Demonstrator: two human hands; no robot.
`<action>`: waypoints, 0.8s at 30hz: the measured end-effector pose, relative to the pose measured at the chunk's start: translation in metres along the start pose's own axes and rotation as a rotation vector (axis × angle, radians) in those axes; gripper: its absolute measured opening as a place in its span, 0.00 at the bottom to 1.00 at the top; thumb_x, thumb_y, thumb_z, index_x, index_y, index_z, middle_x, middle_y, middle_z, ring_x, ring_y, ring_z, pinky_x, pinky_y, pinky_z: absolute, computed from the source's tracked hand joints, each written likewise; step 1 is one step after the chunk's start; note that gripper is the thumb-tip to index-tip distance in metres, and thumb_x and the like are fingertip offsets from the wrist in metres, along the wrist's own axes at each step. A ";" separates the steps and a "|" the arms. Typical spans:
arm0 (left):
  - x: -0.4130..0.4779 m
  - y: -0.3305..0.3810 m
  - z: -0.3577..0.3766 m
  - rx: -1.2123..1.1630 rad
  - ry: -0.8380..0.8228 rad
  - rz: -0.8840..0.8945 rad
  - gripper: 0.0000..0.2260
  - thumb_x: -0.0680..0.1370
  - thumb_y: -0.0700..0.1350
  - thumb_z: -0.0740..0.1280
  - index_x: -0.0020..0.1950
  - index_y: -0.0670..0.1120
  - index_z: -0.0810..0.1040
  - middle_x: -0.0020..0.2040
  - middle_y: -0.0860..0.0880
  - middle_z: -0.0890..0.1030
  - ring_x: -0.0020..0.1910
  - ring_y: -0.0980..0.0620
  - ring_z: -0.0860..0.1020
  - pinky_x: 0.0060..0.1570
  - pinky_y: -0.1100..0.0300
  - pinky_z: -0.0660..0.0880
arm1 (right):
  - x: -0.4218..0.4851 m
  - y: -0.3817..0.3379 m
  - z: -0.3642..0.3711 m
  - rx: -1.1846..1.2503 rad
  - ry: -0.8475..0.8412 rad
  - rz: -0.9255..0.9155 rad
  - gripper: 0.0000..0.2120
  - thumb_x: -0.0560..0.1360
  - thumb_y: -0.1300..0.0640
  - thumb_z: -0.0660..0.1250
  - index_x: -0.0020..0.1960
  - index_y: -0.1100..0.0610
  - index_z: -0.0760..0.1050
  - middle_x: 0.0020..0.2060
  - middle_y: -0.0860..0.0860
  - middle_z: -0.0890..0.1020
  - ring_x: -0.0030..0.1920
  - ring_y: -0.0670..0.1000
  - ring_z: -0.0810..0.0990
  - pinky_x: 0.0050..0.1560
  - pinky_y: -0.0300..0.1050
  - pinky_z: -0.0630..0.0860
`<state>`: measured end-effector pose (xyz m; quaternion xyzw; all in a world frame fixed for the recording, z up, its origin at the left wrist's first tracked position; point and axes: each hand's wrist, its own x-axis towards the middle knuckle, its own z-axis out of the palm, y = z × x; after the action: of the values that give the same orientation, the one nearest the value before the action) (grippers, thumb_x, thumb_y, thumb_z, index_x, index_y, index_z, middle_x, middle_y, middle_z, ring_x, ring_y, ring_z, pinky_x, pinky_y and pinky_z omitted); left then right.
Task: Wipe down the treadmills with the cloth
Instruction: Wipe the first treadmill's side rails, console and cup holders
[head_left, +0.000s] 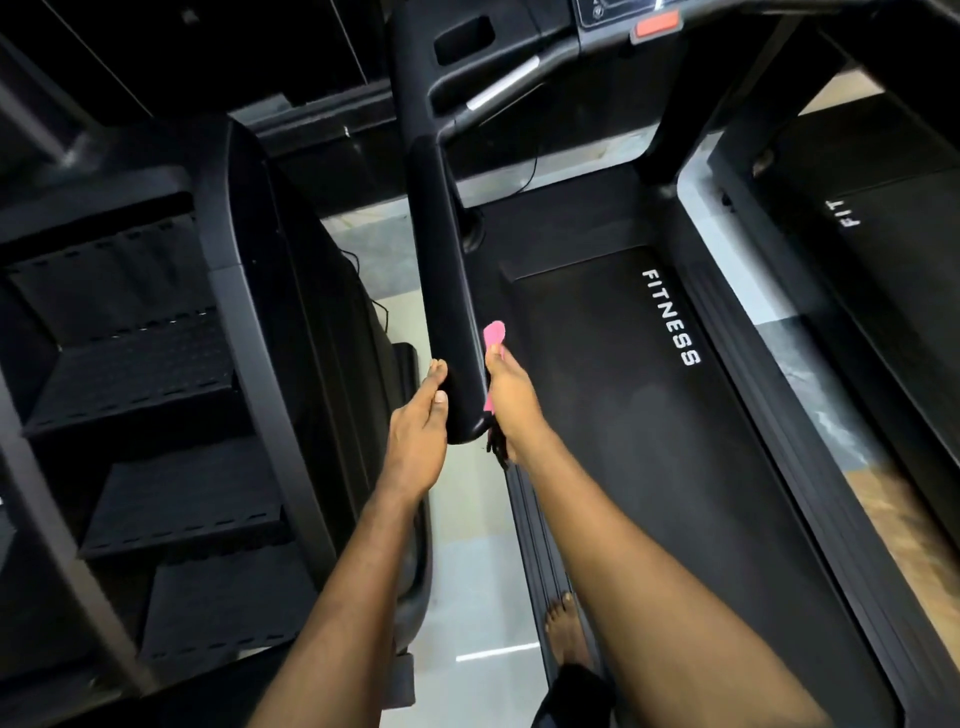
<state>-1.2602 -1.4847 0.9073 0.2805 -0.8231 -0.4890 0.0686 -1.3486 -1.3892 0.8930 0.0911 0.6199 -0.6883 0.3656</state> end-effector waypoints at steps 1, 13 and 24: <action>0.000 0.000 -0.001 -0.001 -0.004 0.001 0.19 0.86 0.41 0.56 0.77 0.49 0.68 0.76 0.56 0.68 0.74 0.64 0.62 0.69 0.77 0.56 | -0.018 0.002 0.002 -0.004 0.066 -0.024 0.25 0.76 0.29 0.59 0.67 0.39 0.74 0.55 0.49 0.83 0.52 0.51 0.81 0.50 0.50 0.80; 0.011 -0.002 -0.023 -0.015 -0.158 -0.041 0.18 0.86 0.39 0.56 0.76 0.47 0.69 0.76 0.56 0.68 0.74 0.65 0.63 0.77 0.63 0.56 | -0.004 0.029 0.023 0.606 0.201 0.168 0.26 0.84 0.39 0.53 0.68 0.56 0.77 0.56 0.57 0.85 0.56 0.57 0.85 0.64 0.58 0.78; 0.008 0.000 -0.021 0.005 -0.119 0.008 0.18 0.86 0.38 0.56 0.76 0.46 0.69 0.75 0.56 0.69 0.62 0.81 0.66 0.66 0.79 0.60 | -0.004 0.038 0.029 0.582 0.241 0.205 0.29 0.81 0.36 0.58 0.74 0.54 0.72 0.67 0.54 0.80 0.67 0.57 0.78 0.71 0.61 0.72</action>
<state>-1.2582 -1.5053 0.9165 0.2480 -0.8281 -0.5022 0.0208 -1.3132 -1.4129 0.8719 0.3343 0.4237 -0.7804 0.3157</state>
